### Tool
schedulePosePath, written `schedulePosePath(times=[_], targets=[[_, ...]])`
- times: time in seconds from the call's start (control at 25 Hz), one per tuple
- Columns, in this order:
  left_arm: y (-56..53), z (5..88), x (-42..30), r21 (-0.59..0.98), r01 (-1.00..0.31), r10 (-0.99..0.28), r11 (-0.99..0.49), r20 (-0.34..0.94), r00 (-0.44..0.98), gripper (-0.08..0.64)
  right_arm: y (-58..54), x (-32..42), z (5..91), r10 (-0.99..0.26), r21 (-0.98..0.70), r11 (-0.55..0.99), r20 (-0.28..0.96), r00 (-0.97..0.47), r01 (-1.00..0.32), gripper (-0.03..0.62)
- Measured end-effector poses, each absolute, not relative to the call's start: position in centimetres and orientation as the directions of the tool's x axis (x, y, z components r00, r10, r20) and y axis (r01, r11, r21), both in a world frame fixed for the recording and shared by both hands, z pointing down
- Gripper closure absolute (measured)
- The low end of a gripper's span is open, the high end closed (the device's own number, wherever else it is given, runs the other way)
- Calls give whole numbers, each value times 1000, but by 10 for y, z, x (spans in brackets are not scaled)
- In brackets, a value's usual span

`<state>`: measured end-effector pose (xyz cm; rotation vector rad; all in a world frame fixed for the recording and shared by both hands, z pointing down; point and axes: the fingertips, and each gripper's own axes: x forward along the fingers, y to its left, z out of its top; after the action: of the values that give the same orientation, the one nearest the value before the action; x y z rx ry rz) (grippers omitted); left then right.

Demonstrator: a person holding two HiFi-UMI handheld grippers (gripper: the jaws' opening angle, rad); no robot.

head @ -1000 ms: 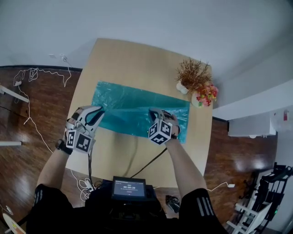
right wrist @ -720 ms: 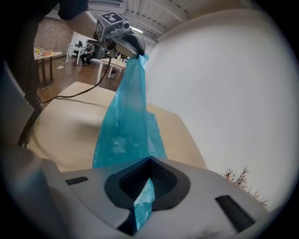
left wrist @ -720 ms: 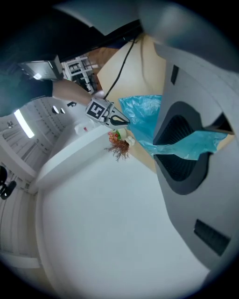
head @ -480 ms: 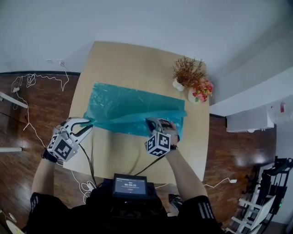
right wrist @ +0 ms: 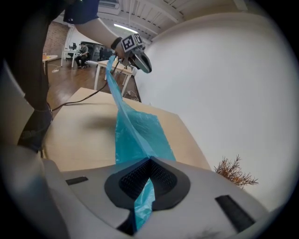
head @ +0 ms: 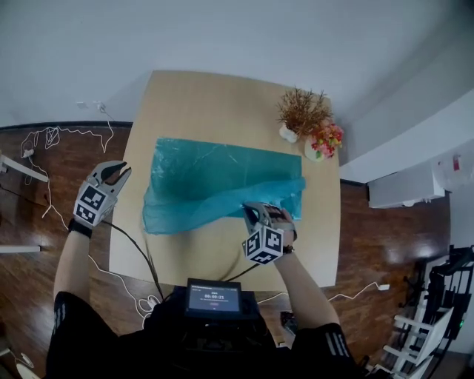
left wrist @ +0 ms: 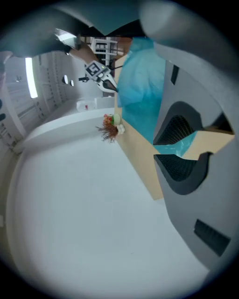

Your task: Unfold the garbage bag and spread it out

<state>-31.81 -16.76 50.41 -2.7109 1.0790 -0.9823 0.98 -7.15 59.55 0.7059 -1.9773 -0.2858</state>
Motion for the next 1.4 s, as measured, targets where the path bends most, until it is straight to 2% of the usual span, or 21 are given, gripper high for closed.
schedulePosePath(times=[0.32,0.56,0.76,0.84,1.2,1.4], targets=[[-203,666,-244,-241,-387,-403,-890,812,423,488,-37,15,598,-591,466,796,739,-325,-388,575],[-206,752,-235,-189,-279,-261,-941,932,251,488,-23,21,612,-576,430,793,760,-301,-432,575],[-201,786,-237,-186,-227,-227,-956,958,174,488,-9,20,625,-559,402,792,780,-282,-459,575],[-204,789,-234,-183,-240,-229,-953,957,179,524,-6,21,629,-554,395,791,785,-276,-467,575],[-212,792,-229,-208,-234,-250,-950,954,164,534,18,29,621,-551,358,761,796,-249,-541,575],[-211,792,-229,-226,-220,-265,-949,950,167,543,61,27,627,-511,322,766,830,-223,-556,575]])
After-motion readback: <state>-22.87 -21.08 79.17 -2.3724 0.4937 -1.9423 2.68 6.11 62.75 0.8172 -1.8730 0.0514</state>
